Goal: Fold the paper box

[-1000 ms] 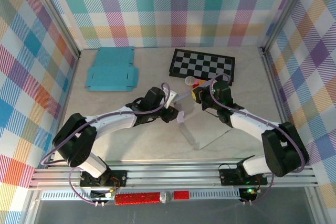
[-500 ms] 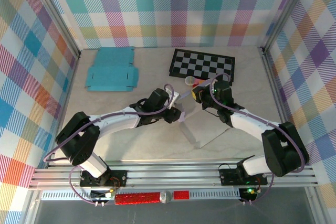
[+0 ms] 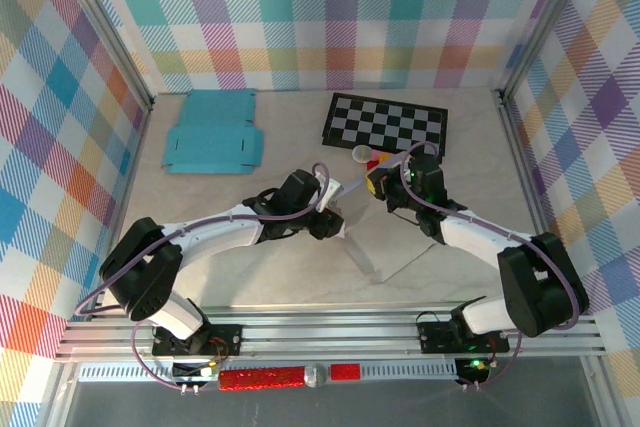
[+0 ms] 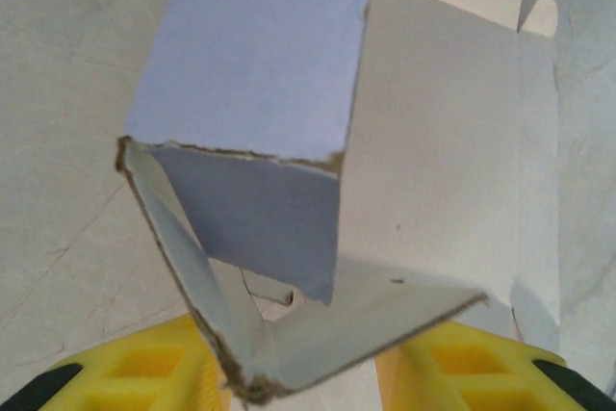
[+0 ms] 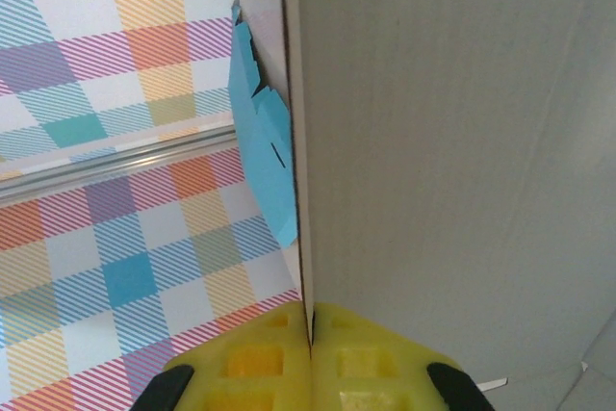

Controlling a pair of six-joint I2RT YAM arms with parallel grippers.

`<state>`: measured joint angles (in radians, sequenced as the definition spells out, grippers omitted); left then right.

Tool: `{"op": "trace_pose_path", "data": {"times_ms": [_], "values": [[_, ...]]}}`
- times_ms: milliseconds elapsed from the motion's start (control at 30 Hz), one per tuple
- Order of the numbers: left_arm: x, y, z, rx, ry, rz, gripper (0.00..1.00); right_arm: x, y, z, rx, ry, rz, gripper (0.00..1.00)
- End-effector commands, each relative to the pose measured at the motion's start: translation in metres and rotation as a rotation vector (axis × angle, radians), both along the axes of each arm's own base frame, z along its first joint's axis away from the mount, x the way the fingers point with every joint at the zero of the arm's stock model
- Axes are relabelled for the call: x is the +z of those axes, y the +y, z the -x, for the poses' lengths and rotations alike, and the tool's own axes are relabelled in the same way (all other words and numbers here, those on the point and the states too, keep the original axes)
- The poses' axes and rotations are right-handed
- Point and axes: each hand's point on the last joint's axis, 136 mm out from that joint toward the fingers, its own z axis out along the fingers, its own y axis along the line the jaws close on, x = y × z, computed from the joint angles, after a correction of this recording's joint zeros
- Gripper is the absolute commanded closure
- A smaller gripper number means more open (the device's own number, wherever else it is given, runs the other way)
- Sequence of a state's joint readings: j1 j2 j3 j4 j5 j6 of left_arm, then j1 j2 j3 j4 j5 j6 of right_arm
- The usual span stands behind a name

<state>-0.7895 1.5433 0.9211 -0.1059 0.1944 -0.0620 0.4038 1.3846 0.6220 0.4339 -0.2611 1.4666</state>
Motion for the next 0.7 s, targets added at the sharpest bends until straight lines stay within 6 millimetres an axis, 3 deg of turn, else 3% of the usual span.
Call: {"op": "trace_pose_path", "data": {"times_ms": [0, 233, 667], "values": [[0.009, 0.001, 0.009, -0.072, 0.007, -0.011, 0.58, 0.008, 0.001, 0.005, 0.046, -0.058, 0.006, 1.00], [0.003, 0.000, 0.006, -0.048, 0.018, -0.011, 0.57, 0.002, -0.001, 0.009, 0.041, -0.051, 0.007, 1.00], [-0.003, -0.011, -0.011, 0.037, -0.018, 0.007, 0.66, 0.005, -0.002, 0.007, 0.030, -0.050, -0.004, 1.00]]}}
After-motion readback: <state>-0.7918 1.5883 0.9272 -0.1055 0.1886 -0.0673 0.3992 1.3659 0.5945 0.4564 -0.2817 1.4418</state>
